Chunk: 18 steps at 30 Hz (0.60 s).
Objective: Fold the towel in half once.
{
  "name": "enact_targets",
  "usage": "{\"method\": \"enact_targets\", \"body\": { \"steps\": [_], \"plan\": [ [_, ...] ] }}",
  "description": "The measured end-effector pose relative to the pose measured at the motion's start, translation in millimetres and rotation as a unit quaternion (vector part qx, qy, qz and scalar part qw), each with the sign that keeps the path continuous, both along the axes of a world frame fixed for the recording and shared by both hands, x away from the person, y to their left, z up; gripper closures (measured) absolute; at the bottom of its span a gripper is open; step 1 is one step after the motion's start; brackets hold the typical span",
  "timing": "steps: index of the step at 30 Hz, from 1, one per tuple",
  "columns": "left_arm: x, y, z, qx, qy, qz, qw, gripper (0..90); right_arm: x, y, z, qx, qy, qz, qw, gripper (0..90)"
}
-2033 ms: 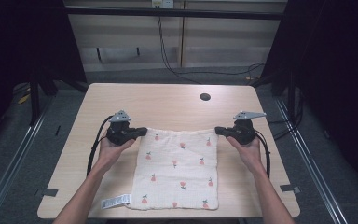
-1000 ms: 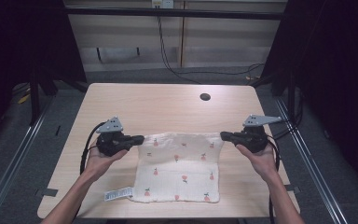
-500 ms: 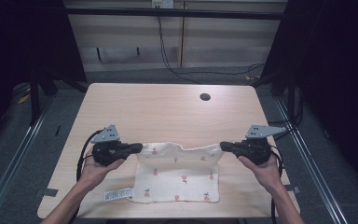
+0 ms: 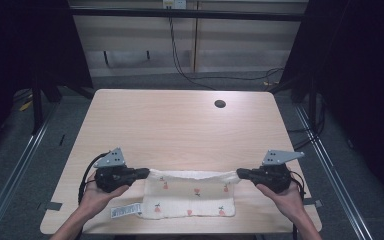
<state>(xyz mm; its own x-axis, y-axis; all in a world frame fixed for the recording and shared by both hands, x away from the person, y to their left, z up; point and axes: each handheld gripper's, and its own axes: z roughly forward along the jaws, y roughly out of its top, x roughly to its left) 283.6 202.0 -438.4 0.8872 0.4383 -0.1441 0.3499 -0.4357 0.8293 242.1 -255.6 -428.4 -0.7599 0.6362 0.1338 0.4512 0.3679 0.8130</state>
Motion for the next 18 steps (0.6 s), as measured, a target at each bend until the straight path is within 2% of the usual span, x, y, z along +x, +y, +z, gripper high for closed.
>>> {"method": "enact_targets", "body": {
  "steps": [2,4,5,7,9,12,14,18],
  "plan": [
    [-6.4,-0.6,-7.1,0.007,0.003,-0.009,0.9999,87.4,-4.4,1.2,-5.1,-0.005,0.006,0.003,1.0,89.1],
    [-11.3,-2.6,-14.8,0.01,0.015,-0.016,0.9997,87.5,-9.8,2.8,-10.6,-0.018,0.01,0.004,0.9998,89.0],
    [-13.6,-3.7,-18.0,0.02,0.019,-0.02,0.9994,87.4,-12.3,2.6,-13.9,-0.019,0.015,0.008,0.9997,89.0],
    [-16.8,-5.3,-24.7,0.024,0.026,-0.026,0.999,87.3,-16.6,3.0,-24.4,-0.019,0.028,0.009,0.9994,89.0],
    [-19.6,-6.2,-31.2,0.042,0.024,-0.027,0.9985,87.2,-18.3,4.2,-29.1,-0.026,0.035,0.014,0.9989,89.0],
    [-21.3,-4.5,-38.6,0.05,0.036,-0.03,0.9977,87.1,-22.9,6.8,-39.5,-0.036,0.052,0.022,0.9977,88.9],
    [-23.1,-4.9,-41.7,0.062,0.039,-0.032,0.9968,87.0,-25.6,6.8,-41.4,-0.036,0.056,0.025,0.9975,88.9],
    [-23.9,-4.8,-46.6,0.068,0.049,-0.038,0.9958,85.4,-29.9,5.2,-43.2,-0.033,0.06,0.029,0.9973,88.0]
  ]
}}
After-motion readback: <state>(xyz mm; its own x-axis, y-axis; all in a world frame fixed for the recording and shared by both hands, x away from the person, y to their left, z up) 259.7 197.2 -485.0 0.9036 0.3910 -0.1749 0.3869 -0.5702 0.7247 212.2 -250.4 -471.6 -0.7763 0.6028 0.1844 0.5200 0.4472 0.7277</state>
